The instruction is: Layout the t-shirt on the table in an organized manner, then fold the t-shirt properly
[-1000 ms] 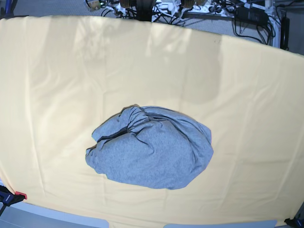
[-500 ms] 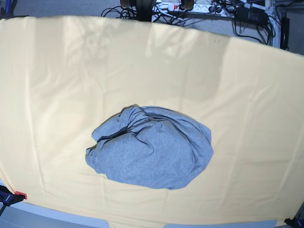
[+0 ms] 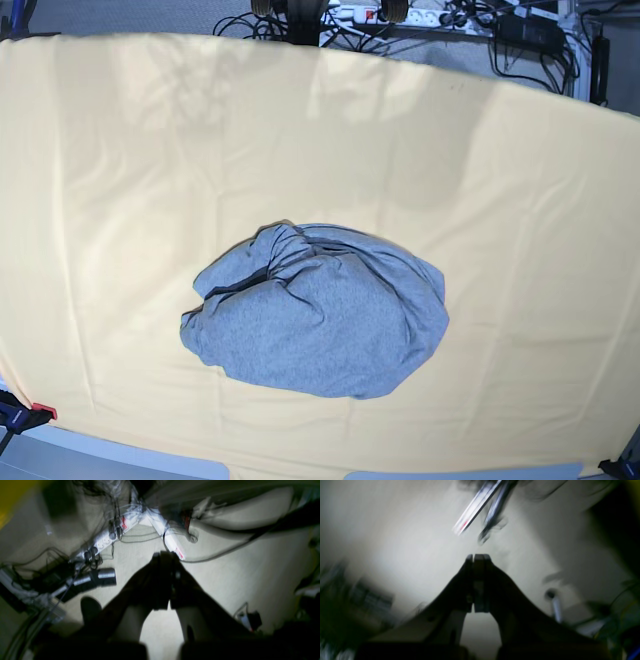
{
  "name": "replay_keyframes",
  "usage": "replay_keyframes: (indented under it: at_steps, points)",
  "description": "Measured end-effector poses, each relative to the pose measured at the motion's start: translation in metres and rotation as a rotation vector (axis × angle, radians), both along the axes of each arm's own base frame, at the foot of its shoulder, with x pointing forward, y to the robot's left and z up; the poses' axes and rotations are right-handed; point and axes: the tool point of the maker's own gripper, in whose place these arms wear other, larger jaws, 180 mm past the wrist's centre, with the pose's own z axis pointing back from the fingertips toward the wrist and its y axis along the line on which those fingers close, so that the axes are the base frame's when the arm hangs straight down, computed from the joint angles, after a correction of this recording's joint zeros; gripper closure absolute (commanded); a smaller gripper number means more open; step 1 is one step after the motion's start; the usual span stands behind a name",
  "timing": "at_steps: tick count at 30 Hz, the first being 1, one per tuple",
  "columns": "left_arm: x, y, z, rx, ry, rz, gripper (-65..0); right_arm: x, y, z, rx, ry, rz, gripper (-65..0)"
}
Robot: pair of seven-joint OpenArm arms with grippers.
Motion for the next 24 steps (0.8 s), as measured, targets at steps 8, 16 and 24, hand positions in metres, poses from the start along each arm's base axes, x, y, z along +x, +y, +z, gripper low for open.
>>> replay_keyframes:
  at_steps: [8,16,24]
  points:
    - [0.026,0.031,0.008,0.038,-0.042,0.07,0.0,-0.004,-0.013,-0.005,-0.074,0.02,-0.011,0.0]
    - [0.072,0.031,0.016,-0.007,-0.169,0.102,0.0,0.022,-0.022,-0.007,-0.118,-0.075,-0.054,0.0]
    - [0.138,0.024,0.035,-0.064,-0.384,0.106,0.0,0.123,-0.047,0.003,-0.247,-0.444,-0.094,0.0]
